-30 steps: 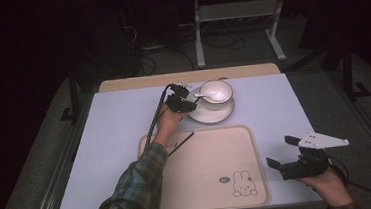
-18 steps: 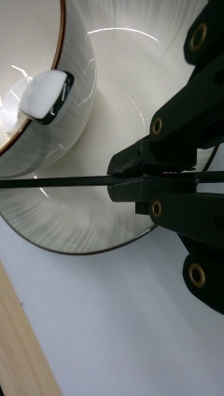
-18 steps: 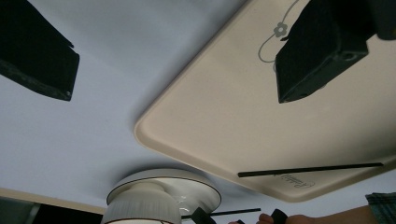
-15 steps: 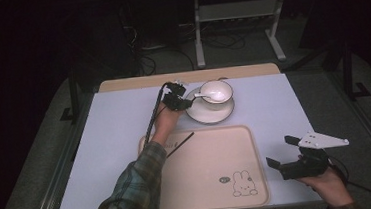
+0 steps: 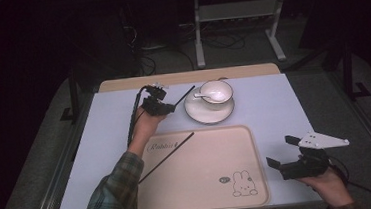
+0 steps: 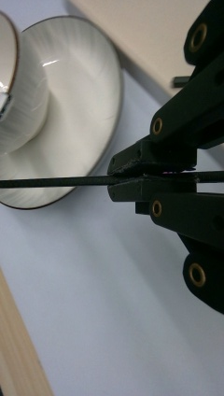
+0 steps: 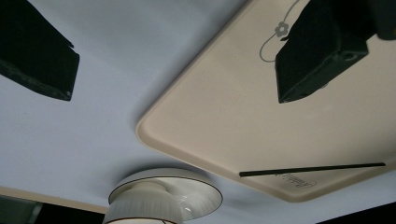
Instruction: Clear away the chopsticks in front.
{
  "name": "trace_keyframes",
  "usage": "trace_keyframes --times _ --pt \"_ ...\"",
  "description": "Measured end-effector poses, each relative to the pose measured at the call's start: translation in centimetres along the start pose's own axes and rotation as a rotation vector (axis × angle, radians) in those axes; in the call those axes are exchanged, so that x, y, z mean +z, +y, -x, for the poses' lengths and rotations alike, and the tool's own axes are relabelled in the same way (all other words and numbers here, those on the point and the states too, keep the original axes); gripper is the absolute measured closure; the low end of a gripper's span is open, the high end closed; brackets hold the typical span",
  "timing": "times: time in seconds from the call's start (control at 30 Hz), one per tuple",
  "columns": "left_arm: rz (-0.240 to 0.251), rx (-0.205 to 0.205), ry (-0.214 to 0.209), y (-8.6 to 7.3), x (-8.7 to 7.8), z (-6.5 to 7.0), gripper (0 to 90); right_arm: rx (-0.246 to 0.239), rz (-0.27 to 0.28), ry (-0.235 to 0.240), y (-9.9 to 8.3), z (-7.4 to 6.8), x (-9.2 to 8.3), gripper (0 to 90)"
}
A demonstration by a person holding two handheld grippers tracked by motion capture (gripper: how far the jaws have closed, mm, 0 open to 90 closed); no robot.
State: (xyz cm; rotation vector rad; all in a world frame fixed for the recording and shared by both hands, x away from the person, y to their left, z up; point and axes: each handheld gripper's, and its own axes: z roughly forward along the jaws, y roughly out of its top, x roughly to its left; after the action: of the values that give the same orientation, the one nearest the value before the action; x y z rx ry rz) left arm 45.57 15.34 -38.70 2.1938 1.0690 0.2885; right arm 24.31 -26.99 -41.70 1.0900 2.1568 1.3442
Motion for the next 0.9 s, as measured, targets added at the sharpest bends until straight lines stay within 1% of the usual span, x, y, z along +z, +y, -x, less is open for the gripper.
trace_keyframes --times 0.07,0.1,0.17,0.2,0.23,0.27,0.3,0.33,0.37,0.4,0.43,0.47,0.5,0.6,0.63,0.67,0.7,0.73,0.77,0.83,0.87,0.9 --pt "0.005 -0.011 -0.011 -0.9 -0.8 -0.1 85.1 -0.001 0.001 0.000 0.0 0.0 0.0 0.0" --pt "0.005 -0.011 -0.011 -0.9 -0.8 -0.1 85.1 -0.001 0.001 0.000 0.0 0.0 0.0 0.0" --pt "0.004 -0.007 -0.017 -2.0 -2.0 0.0 85.1 -0.001 -0.002 -0.002 0.0 0.0 0.0 0.0" --pt "0.005 -0.011 -0.024 -2.6 -2.6 0.1 85.1 -0.003 -0.002 -0.002 0.0 0.0 0.1 0.0" --pt "0.005 -0.011 -0.024 -2.6 -2.6 0.1 85.1 -0.003 -0.002 -0.002 0.0 0.0 0.1 0.0" --pt "0.010 -0.010 -0.033 -3.3 -3.4 0.3 85.1 -0.004 -0.003 -0.003 0.0 0.0 0.1 0.0" --pt "0.010 -0.010 -0.033 -3.3 -3.4 0.3 85.1 -0.004 -0.003 -0.003 0.0 0.0 0.1 0.0" --pt "0.014 -0.012 -0.045 -4.0 -4.2 0.6 85.1 -0.003 -0.003 -0.003 0.0 -0.1 0.1 0.0" --pt "0.014 -0.012 -0.045 -4.0 -4.2 0.6 85.1 -0.003 -0.003 -0.002 0.0 -0.1 0.1 0.0" --pt "0.016 -0.009 -0.053 -4.7 -4.8 1.0 85.1 -0.004 -0.004 -0.003 0.0 -0.1 0.1 0.0" --pt "0.016 -0.009 -0.053 -4.7 -4.8 1.0 85.1 -0.004 -0.004 -0.003 0.0 -0.1 0.1 0.0" --pt "0.016 -0.001 -0.062 -5.6 -5.4 1.6 85.1 -0.003 -0.005 -0.002 0.0 -0.1 0.1 0.0" --pt "0.016 -0.001 -0.062 -5.6 -5.4 1.6 85.1 -0.003 -0.005 -0.002 0.0 -0.1 0.1 0.0" --pt "0.014 0.007 -0.086 -7.1 -6.2 2.7 85.1 -0.004 -0.005 -0.002 0.0 -0.1 0.1 0.0" --pt "0.014 0.007 -0.086 -7.1 -6.2 2.7 85.1 -0.004 -0.005 -0.002 0.0 -0.1 0.1 0.0" --pt "0.016 0.009 -0.095 -7.8 -6.4 3.2 85.1 -0.004 -0.006 -0.002 0.0 -0.1 0.1 0.0" --pt "0.016 0.009 -0.095 -7.8 -6.4 3.2 85.1 -0.004 -0.006 -0.002 0.0 -0.1 0.1 0.0" --pt "0.008 0.016 -0.102 -8.4 -6.5 3.7 85.1 -0.003 -0.006 -0.003 0.0 -0.1 0.1 0.0" --pt "0.008 0.016 -0.102 -8.4 -6.5 3.7 85.1 -0.003 -0.005 -0.003 0.0 -0.1 0.1 0.0" --pt "-0.003 0.022 -0.109 -9.3 -6.6 4.5 85.1 -0.004 -0.006 -0.003 0.0 -0.2 0.1 0.0" --pt "-0.003 0.022 -0.109 -9.3 -6.6 4.5 85.1 -0.004 -0.005 -0.003 0.0 -0.2 0.1 0.0" --pt "-0.006 0.025 -0.113 -9.6 -6.6 4.8 85.1 -0.005 -0.005 -0.003 0.0 -0.2 0.1 0.0"
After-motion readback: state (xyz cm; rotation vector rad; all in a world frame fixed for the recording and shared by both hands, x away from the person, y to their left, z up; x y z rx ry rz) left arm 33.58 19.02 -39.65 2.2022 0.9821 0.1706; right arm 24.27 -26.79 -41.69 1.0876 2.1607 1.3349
